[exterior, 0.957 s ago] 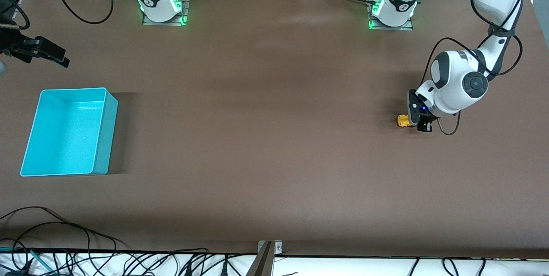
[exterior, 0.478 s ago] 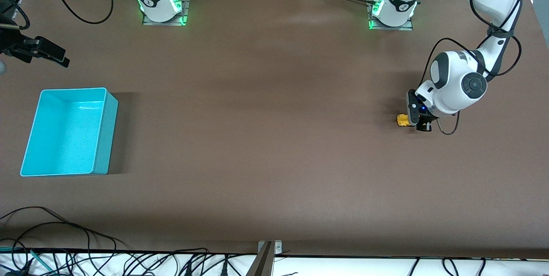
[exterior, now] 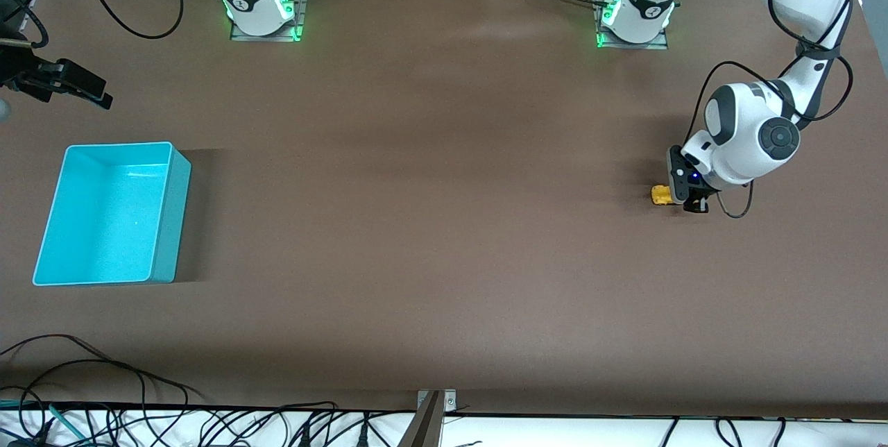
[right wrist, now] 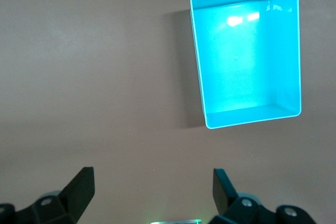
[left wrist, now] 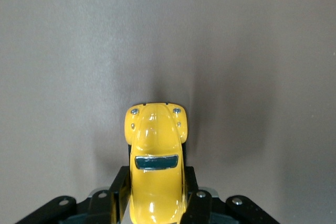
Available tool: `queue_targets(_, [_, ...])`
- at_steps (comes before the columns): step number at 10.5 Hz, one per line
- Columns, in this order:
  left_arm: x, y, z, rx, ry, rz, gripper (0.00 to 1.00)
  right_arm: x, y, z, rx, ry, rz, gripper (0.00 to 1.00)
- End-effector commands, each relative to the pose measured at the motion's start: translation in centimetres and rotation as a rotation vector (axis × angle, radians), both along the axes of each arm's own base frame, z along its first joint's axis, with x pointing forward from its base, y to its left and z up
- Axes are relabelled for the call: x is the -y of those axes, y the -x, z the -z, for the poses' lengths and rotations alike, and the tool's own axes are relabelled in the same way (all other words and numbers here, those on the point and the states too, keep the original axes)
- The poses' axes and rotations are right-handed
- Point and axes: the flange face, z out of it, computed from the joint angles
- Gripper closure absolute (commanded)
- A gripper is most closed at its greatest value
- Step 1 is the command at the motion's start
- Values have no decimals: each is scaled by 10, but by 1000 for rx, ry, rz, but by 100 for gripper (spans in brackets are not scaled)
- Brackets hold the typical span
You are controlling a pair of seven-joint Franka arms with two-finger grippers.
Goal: Wind up and store yellow beetle car
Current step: 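Pull the held car backward along the table with the left gripper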
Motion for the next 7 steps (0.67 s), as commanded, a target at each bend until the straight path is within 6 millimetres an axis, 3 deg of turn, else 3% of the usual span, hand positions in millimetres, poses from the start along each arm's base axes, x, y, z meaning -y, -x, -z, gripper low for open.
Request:
queue_targets(1, [-30, -1, 23, -32, -8, 42, 100, 0, 1, -7, 3, -9, 5, 0])
queue_targets(7, [-86, -2, 31, -38, -24, 62, 100, 0, 2, -7, 0, -10, 5, 0])
